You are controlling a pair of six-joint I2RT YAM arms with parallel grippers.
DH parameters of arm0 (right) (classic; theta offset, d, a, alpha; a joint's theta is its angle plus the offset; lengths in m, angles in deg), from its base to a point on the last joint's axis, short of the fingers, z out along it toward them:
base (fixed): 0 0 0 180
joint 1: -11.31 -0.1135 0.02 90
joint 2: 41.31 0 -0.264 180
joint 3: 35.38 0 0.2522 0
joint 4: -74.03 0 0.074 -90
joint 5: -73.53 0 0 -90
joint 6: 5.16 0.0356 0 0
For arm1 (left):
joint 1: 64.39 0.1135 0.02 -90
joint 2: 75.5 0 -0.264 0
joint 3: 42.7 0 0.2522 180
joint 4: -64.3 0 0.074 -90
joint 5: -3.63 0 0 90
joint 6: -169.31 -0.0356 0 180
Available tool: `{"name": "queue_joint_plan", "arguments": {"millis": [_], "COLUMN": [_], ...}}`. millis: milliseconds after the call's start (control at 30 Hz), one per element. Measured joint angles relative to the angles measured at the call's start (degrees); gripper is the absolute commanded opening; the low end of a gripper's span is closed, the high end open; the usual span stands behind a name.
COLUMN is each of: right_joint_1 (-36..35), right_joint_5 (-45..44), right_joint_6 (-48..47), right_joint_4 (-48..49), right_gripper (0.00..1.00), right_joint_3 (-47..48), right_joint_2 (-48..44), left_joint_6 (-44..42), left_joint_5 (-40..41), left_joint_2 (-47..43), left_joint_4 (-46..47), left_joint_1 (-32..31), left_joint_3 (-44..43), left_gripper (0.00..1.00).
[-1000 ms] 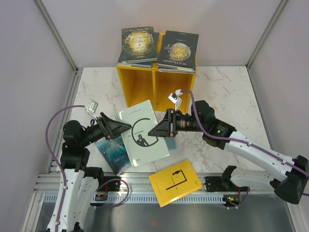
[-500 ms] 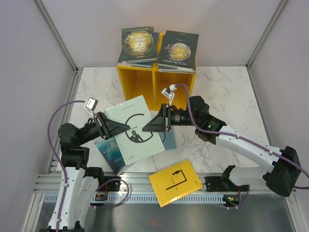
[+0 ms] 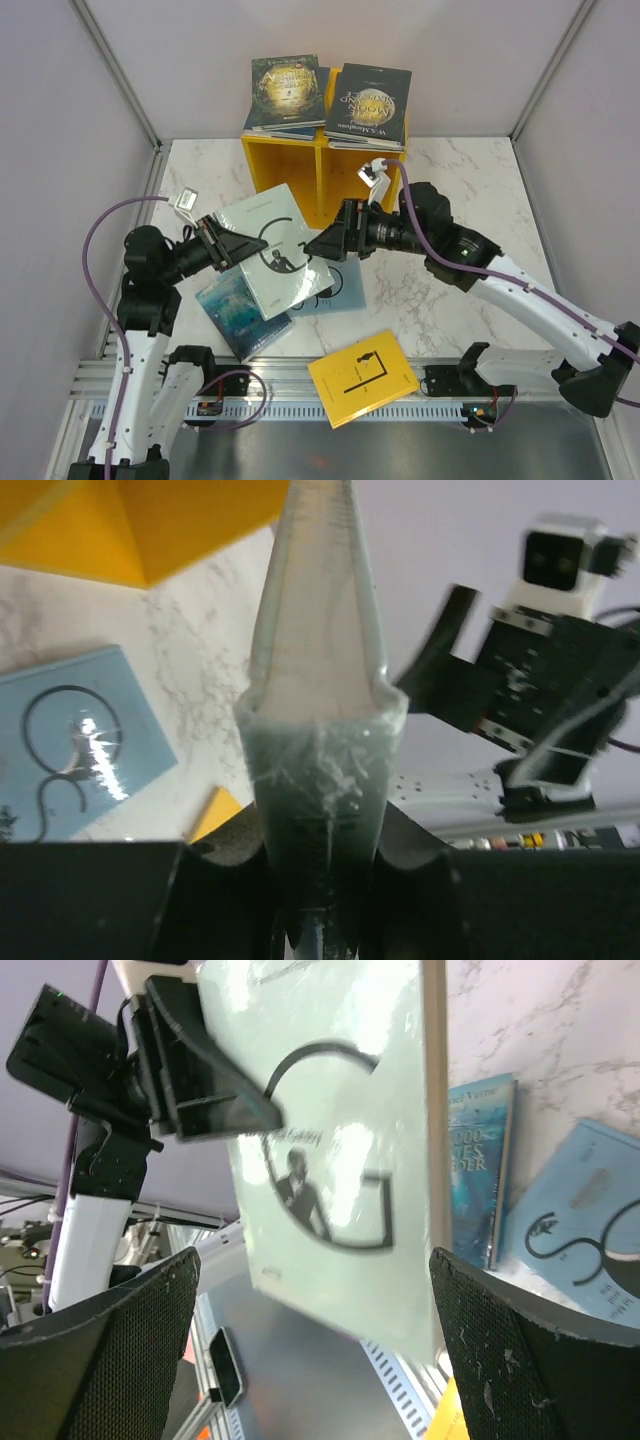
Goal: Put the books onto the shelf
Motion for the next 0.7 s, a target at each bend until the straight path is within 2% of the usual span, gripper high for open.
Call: {"name": "queue_joint_plan", "arguments": {"millis": [200,400,567,700], "right_joint_1": [-0.1,-0.1,0.0,0.0], "right_joint_5": [-5.7,-8.8,-10.3,-10.9], "right_joint_6": [-2.3,-2.1,-1.8,-1.4], "right_joint_4": [-10.4,-16.5,-21.6,-23.6], "right_gripper": [0.98,0.98,0.98,0.98], "right_joint_3": [1.6,-0.6,-1.3,-1.3], "right_joint_2": [-9.2,-17.5,-17.9,-16.3], "left_joint_6": [-5.5,-9.3,-13.1,-15.5], "left_joint_5": [13.2,24.4,30.0,34.1], "left_joint_2": [2.6,6.4,14.4,18.3], "left_joint_4": [-2.6,0.2,4.3,6.6], "left_joint_1": [0.0,-0.3,-2.9,-7.5], "left_joint_3": [0.1,2.1,2.1,2.1], "left_gripper": [0.02,0.02,0.02,0.02]}}
